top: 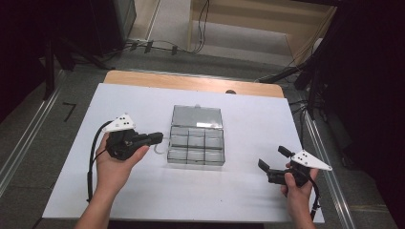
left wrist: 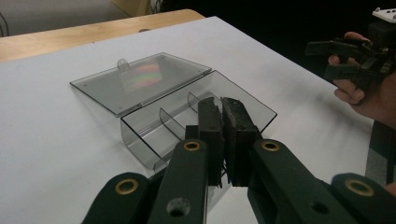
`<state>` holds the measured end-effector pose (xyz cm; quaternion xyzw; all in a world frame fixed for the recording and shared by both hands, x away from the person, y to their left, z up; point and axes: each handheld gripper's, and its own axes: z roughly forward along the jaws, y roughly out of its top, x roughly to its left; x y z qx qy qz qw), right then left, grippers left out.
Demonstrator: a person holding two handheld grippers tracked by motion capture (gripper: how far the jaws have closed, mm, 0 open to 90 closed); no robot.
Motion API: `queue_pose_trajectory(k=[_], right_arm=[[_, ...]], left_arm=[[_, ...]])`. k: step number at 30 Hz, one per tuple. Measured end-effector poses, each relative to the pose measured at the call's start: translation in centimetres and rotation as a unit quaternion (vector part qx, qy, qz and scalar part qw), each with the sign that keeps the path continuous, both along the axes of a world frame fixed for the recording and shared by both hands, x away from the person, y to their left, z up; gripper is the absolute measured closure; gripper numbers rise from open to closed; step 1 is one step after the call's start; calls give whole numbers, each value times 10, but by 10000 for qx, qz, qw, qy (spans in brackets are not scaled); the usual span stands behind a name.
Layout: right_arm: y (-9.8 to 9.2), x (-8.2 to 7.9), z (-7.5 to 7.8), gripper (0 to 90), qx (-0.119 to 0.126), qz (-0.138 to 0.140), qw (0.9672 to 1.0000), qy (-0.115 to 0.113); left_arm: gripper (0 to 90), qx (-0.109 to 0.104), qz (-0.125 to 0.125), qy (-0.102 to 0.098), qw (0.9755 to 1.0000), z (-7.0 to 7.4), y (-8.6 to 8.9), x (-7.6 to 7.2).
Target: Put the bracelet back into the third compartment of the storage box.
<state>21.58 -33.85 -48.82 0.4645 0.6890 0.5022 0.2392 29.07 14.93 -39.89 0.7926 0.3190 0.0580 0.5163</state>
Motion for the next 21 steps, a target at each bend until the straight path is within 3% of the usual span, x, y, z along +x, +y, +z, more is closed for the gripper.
queue_pose_trajectory(k=[21], right_arm=[[-2,-1,3,0,119,35,9999,-68]], left_arm=[[874,-17,-182,8,9998,0,-24,10]])
